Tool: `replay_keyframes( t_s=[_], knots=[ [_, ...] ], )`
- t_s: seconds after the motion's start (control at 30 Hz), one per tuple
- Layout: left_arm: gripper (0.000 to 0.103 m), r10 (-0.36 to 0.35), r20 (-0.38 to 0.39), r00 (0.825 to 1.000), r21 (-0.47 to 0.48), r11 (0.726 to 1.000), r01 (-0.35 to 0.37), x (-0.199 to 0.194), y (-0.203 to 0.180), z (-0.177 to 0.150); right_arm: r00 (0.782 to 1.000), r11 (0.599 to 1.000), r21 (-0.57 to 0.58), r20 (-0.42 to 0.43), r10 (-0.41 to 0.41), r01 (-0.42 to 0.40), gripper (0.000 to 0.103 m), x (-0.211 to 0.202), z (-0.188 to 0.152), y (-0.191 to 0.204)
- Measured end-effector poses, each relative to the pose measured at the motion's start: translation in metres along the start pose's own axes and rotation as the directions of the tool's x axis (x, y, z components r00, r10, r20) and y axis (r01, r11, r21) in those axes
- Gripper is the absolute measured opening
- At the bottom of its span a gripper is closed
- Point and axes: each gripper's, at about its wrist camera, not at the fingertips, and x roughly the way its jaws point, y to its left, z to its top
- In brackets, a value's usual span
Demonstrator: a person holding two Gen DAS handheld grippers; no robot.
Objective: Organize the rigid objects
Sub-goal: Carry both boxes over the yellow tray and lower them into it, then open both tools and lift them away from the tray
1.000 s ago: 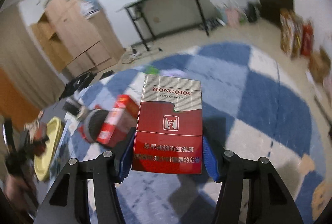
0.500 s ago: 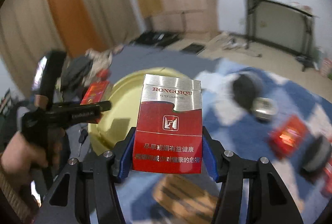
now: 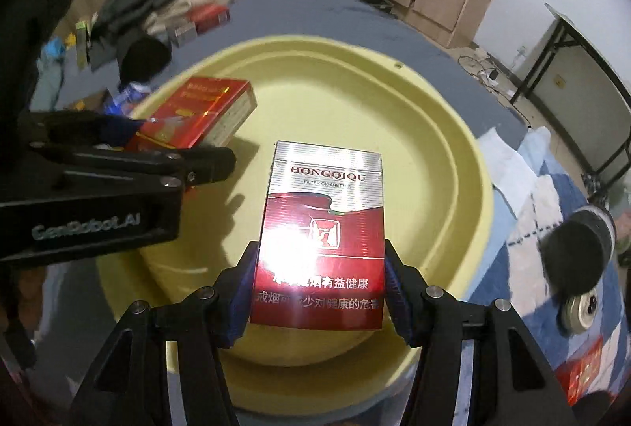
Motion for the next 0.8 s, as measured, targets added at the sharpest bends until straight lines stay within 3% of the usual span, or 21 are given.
replay_keyframes(
  t_s=[0.17, 0.23, 0.33, 0.4, 0.53, 0.7, 0.8],
  knots=[
    [0.063, 0.027, -0.009, 1.0, -0.01, 1.0, -0.028, 0.012, -0.002, -0.003, 1.0, 1.0, -0.012, -0.025, 0.011, -0.012, 0.058, 0.017, 0.005, 0.012],
    [0.073, 0.016, -0.016, 1.0, 0.006, 1.0, -0.016, 0.011, -0.005, -0.003, 1.0, 1.0, -0.004, -0.02, 0.015, -0.015, 0.06, 0.019, 0.007, 0.015],
    [0.091, 0.017, -0.022, 1.0, -0.002, 1.0, -0.017, 0.003, -0.007, 0.001, 0.998, 0.998, 0.012, -0.009, 0.063, -0.062, 0.082, 0.021, 0.006, 0.016],
    [0.102, 0.043, 0.033, 0.999, 0.006, 0.999, -0.043, -0.012, -0.01, 0.005, 0.998, 0.998, 0.001, -0.007, 0.057, -0.057, 0.093, 0.018, 0.005, 0.022],
    [0.103, 0.048, 0.077, 0.996, 0.001, 0.999, -0.048, -0.042, -0.017, 0.015, 0.998, 1.0, 0.005, 0.058, 0.022, -0.022, 0.1, -0.011, -0.007, 0.023],
    [0.103, -0.041, 0.137, 0.99, 0.113, 0.993, 0.026, -0.079, -0.085, 0.009, 0.989, 0.983, 0.182, 0.147, -0.034, 0.007, 0.103, -0.086, -0.063, -0.014],
    [0.103, -0.145, 0.101, 0.984, 0.247, 0.962, 0.117, -0.087, -0.157, -0.021, 0.977, 0.949, 0.309, 0.173, -0.123, 0.065, 0.103, -0.136, -0.121, -0.057]
  ],
)
